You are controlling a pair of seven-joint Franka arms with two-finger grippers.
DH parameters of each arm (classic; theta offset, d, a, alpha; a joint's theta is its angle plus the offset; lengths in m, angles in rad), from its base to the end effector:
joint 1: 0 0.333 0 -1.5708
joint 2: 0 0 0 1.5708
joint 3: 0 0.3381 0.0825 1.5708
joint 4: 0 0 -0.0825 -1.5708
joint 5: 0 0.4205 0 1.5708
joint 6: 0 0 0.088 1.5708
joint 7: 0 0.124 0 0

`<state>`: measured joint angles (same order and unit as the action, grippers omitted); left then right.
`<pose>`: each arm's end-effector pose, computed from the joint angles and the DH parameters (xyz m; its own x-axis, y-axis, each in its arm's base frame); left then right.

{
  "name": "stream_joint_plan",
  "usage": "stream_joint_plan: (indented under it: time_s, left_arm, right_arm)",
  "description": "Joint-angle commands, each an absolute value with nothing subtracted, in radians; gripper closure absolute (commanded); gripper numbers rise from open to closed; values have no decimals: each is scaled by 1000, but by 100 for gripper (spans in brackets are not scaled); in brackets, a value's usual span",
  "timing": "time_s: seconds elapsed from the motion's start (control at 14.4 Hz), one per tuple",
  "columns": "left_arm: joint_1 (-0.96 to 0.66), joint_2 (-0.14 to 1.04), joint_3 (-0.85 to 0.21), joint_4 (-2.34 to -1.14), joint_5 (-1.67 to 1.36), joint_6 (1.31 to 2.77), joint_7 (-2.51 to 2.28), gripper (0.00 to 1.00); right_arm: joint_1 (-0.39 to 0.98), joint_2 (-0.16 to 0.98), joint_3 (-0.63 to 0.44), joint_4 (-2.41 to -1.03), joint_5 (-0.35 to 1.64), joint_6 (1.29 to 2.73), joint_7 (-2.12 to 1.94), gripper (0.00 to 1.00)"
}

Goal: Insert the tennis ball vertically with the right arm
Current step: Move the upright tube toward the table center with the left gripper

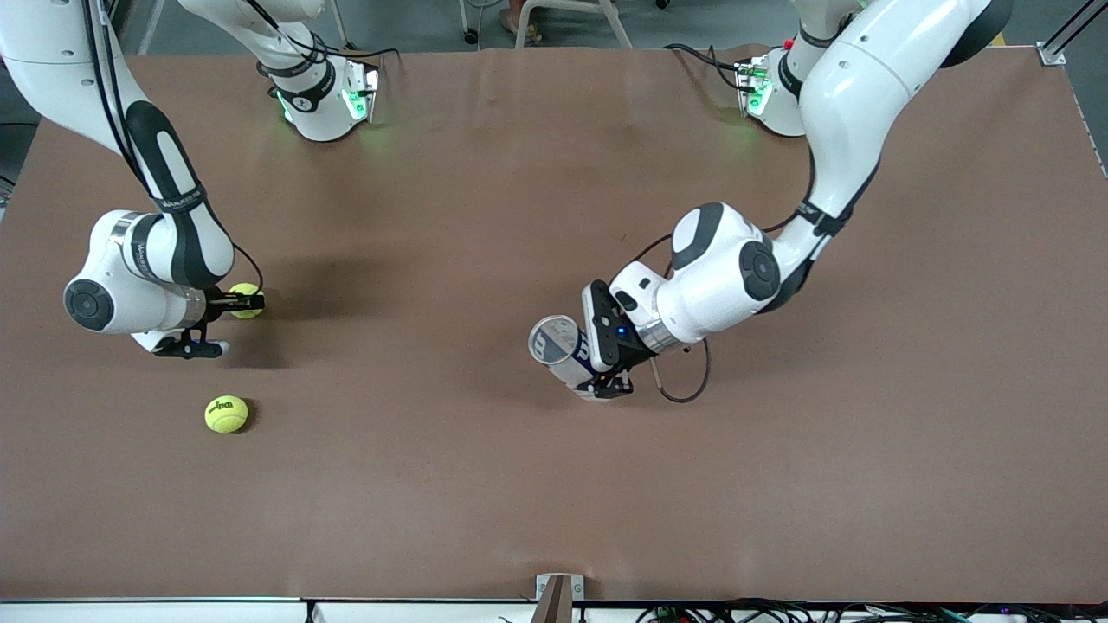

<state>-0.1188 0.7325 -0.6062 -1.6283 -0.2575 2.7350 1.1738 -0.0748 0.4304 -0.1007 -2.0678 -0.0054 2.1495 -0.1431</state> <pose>0.6364 -0.4464 0.2798 0.0626 -0.7774 0.6259 -0.9879 -0.1374 -0.0718 0.5659 -0.1021 0.1736 0.9391 -0.0246 -0.3427 -0.0275 -0.9996 -0.0037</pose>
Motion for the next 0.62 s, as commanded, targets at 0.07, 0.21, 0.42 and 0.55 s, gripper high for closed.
stream_joint_plan:
  time_s: [0.07,0.21,0.42,0.55]
  left_arm:
    - [-124,828,-695,-1670,-359,2943,1200,28]
    - [-173,873,-715,-1677,-409,3069,1198,28]
    - [-205,902,-716,-1677,-474,3105,1189,28]
    - [-215,903,-716,-1677,-511,3106,1189,28]
  right_arm:
    - [-80,410,-87,-1898,-3,1969,-138,57]
    - [-75,413,-74,-1748,32,1823,-138,57]
    - [-43,413,-46,-1614,185,1718,-140,58]
    - [6,411,-35,-1554,260,1692,-149,58]
